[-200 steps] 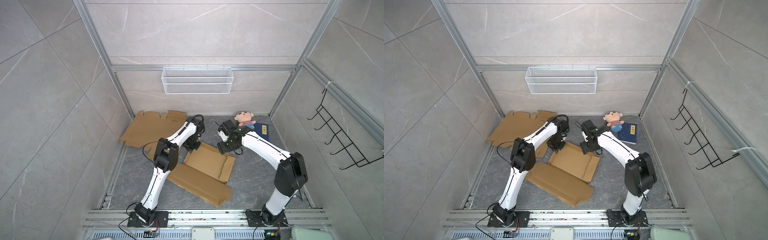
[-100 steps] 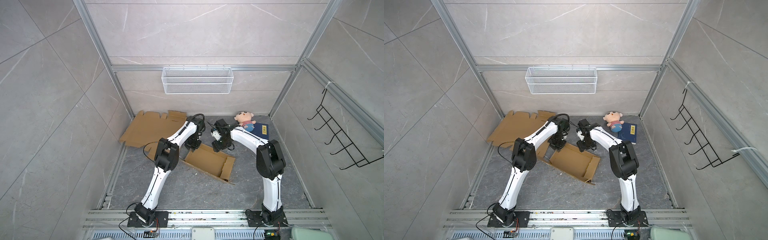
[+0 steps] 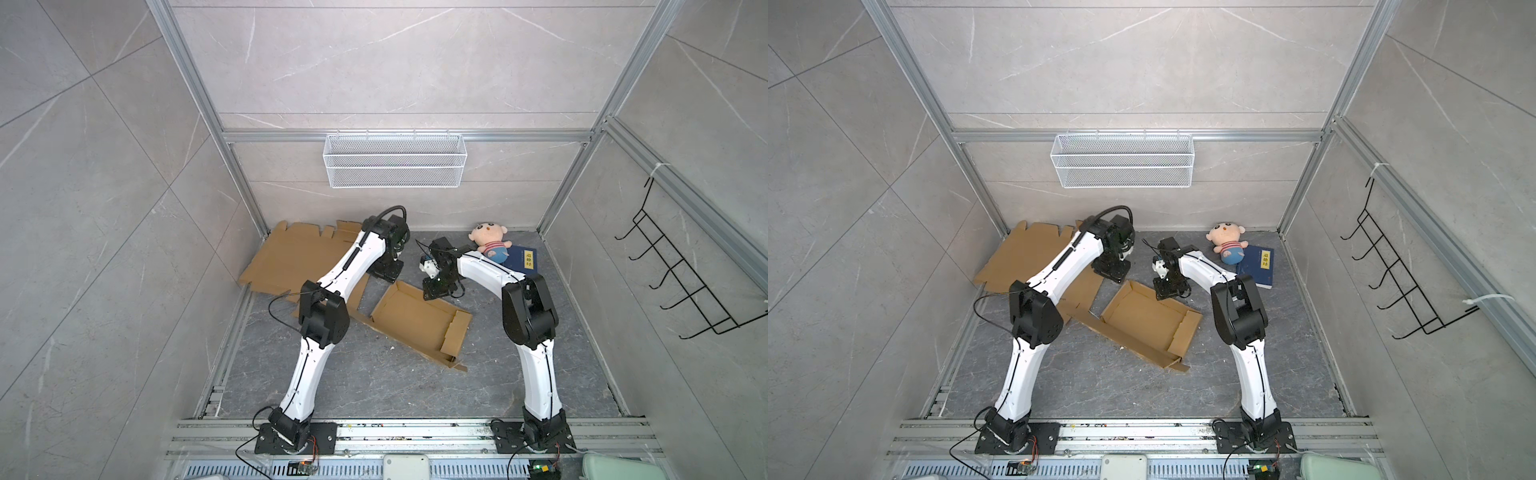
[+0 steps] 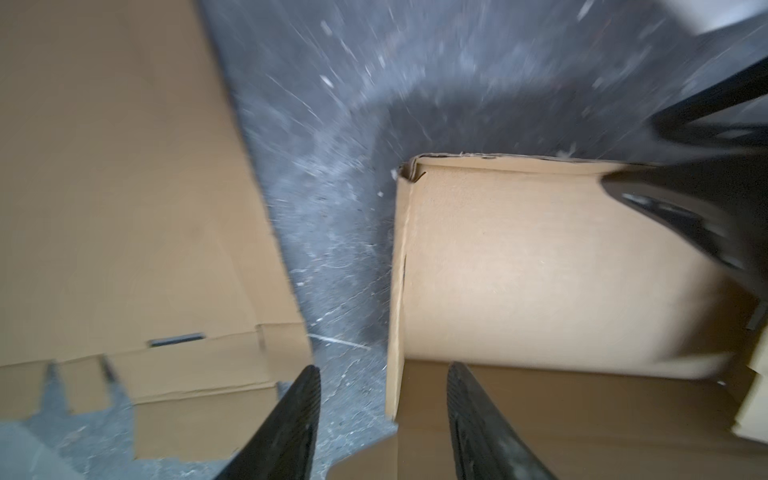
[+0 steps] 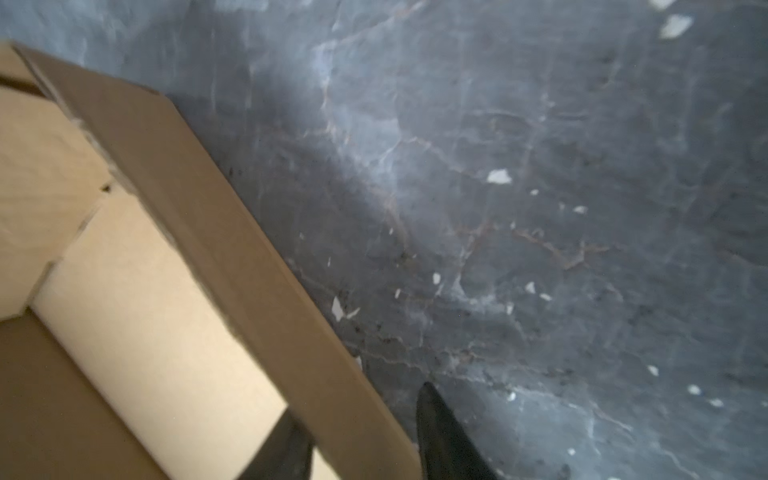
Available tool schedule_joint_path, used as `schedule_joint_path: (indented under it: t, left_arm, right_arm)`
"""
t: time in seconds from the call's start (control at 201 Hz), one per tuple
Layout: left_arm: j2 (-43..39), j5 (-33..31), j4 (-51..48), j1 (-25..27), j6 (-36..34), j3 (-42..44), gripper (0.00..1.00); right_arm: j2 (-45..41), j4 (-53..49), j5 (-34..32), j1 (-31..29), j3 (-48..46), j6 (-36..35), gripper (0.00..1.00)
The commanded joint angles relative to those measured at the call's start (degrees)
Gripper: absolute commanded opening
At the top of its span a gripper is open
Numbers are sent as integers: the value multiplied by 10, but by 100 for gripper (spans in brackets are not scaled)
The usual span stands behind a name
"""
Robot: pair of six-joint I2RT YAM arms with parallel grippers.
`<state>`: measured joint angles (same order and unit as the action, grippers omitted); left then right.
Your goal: Fold the paper box
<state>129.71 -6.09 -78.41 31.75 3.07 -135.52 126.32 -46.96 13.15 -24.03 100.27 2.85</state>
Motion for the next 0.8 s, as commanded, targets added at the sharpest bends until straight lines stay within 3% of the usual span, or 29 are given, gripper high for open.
schedule_joint_path:
  t: [0.0,0.314,0.796]
  left_arm:
    - [-99,-40,24,-16,10,-27,54]
    - [-201,-89,93,-33,13,34,58]
    - [-307,-99,199,-68,53,190,58]
  right_arm:
    - [-20,28,21,10,-31,51,36]
    - [-124,135,38,60,-211,196,25]
    - [-369,324,7,66,-582,551,29]
